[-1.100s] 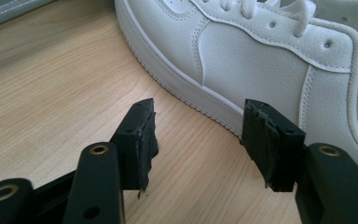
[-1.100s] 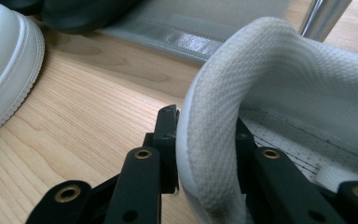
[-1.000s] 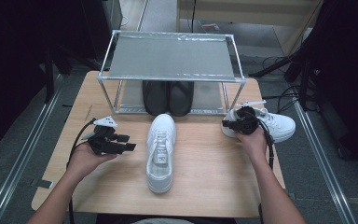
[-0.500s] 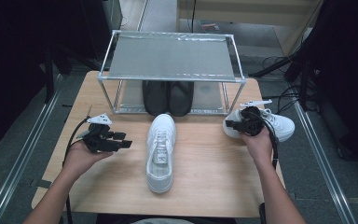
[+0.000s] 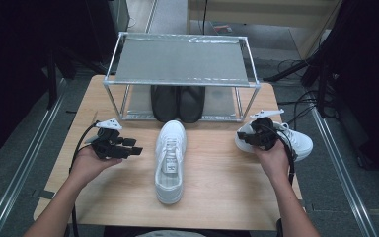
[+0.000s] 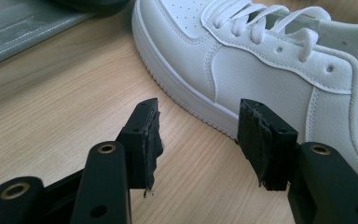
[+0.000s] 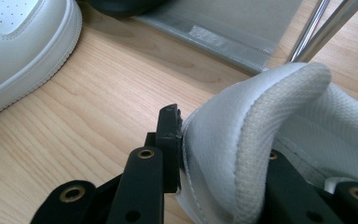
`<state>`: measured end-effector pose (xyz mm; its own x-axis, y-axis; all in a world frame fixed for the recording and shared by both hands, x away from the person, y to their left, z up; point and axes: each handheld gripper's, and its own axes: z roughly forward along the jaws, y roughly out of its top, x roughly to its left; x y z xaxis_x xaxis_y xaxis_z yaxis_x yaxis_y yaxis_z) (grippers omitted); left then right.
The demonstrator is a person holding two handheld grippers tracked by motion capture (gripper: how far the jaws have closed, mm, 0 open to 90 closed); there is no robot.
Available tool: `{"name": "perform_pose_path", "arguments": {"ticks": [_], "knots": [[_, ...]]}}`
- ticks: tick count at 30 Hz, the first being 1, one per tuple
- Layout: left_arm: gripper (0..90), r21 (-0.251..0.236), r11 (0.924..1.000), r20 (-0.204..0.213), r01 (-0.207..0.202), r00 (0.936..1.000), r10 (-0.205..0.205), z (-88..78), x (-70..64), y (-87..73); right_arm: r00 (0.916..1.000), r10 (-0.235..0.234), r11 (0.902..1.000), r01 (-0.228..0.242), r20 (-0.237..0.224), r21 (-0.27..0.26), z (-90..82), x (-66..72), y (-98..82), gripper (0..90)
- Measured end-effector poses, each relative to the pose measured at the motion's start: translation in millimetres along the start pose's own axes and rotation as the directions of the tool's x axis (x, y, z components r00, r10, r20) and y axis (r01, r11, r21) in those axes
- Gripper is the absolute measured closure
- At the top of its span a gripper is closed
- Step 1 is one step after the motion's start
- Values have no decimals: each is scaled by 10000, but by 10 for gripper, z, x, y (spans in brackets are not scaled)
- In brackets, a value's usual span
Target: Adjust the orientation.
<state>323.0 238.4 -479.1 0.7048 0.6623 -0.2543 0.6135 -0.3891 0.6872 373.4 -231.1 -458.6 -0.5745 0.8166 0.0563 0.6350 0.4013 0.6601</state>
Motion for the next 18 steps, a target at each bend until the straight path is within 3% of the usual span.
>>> {"name": "perform_pose_path", "arguments": {"ticks": [7, 12, 18], "knots": [[487, -68, 10000, 175, -17, 9998, 19, 31, 17, 66, 9991, -423, 9991, 423, 91, -14, -78, 156, -24, 749], [487, -73, 9999, 262, -127, 9996, 129, 81, -2, 120, 9991, -423, 9990, 424, -95, 101, -109, 301, -41, 747], [485, 28, 9997, 409, -249, 9989, 247, 136, -1, 174, 9966, -795, 9965, 800, -205, 240, -138, 521, -64, 745]]}}
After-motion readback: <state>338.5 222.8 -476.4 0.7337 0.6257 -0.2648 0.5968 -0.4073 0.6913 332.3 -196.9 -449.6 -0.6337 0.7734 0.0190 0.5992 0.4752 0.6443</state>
